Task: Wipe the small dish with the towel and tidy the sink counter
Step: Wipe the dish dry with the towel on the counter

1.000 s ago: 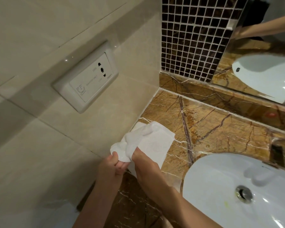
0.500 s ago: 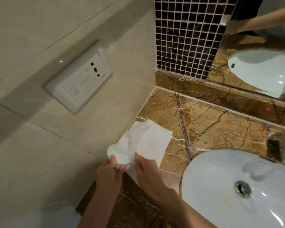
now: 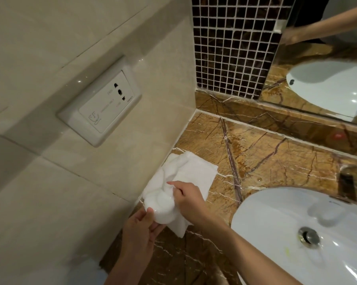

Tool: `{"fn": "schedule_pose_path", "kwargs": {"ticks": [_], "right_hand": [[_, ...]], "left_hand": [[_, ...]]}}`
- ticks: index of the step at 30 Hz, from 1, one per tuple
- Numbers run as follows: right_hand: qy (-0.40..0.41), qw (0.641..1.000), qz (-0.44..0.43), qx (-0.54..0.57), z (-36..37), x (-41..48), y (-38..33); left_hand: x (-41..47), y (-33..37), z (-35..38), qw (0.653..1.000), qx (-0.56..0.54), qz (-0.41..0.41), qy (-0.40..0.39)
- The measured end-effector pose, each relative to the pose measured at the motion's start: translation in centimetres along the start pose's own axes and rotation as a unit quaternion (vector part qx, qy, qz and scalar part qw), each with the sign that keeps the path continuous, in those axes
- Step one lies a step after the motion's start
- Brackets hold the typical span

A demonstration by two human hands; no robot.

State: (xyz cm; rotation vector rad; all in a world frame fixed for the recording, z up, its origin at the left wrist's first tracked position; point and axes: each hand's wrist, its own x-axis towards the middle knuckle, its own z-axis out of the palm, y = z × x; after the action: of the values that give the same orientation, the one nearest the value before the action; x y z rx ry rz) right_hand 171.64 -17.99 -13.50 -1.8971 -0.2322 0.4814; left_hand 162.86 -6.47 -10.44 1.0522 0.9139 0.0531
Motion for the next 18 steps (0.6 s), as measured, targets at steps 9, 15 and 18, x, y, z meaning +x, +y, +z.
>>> {"fn": "schedule_pose_path", "kwargs": {"ticks": [9, 15, 18], "right_hand": [[0.127, 0.957, 0.052, -0.256, -5.1, 2.9, 2.2], [0.126, 0.966, 0.095, -0.205, -5.5, 3.1, 2.1], [0.093, 0.969, 0.093, -0.208, -5.6, 3.1, 1.7]], "left_hand": [[0.5, -0.2, 1.1, 1.0, 0.009, 0.029, 0.008], [1.3, 0.6, 3.0, 0.991, 0.084, 0.099, -0.042], [1.6, 0.6, 3.5, 0.991, 0.066, 0.105, -0.057]]}}
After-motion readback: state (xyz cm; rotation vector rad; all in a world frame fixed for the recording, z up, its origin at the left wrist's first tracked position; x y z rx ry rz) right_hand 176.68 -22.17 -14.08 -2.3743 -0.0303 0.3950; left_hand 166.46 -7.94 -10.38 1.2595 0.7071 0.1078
